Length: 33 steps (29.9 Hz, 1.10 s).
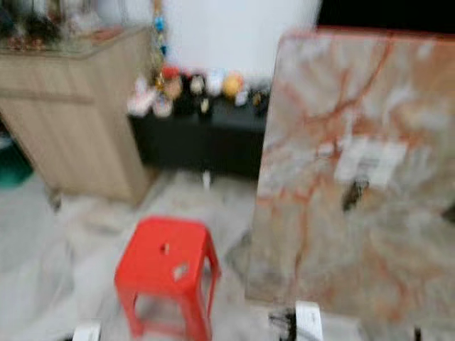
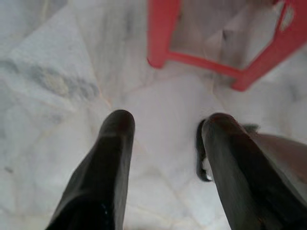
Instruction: Hang keys on a hook
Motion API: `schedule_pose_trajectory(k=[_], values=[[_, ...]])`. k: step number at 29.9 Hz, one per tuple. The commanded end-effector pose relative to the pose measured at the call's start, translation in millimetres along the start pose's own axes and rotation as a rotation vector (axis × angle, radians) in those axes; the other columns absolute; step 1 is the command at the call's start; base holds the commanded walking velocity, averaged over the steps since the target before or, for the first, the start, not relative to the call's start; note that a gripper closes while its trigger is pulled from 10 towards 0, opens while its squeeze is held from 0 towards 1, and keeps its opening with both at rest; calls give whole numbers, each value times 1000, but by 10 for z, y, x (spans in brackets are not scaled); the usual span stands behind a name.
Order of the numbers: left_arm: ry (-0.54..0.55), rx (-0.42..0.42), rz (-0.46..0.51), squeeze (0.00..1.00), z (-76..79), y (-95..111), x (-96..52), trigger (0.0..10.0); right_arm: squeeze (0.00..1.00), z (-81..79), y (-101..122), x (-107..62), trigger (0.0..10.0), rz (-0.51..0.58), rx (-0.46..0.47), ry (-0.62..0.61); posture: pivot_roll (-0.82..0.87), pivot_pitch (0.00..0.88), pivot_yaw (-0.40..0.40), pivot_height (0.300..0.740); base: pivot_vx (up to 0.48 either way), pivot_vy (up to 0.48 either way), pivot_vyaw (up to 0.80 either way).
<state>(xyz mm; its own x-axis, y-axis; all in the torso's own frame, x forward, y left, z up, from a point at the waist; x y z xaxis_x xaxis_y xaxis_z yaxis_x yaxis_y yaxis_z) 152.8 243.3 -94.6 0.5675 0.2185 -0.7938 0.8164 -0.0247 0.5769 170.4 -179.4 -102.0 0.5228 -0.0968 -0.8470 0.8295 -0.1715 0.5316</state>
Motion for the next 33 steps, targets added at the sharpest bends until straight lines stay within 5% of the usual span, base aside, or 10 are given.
schedule_pose_trajectory(k=[1, 33], values=[[2, -16, -16, 0, -18, -35, -6, 10000, 0, -10, 42, 5, 10000, 14, 6, 5, 60, 0, -10, 740, 0, 394, 0], [8, -21, -30, 0, -121, -108, -31, 10000, 0, -9, 75, 10, 10000, 21, 4, 3, 64, 0, -13, 740, 0, 396, 0]])
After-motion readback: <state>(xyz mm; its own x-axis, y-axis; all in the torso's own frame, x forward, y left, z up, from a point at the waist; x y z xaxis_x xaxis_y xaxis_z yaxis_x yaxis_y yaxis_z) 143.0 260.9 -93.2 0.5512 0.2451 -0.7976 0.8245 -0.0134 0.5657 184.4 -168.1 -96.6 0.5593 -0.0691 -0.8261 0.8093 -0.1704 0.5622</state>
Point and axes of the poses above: a point about 5 cm out from each wrist's last joint towards the gripper, its own x axis pointing out of the wrist towards the gripper, its own y axis along the axis of the wrist's last joint, z = x × y, the point moved 1 cm from there along x, pointing out of the wrist towards the gripper, and after that the axes turned 6 degrees about x, right-handed, at the moved point
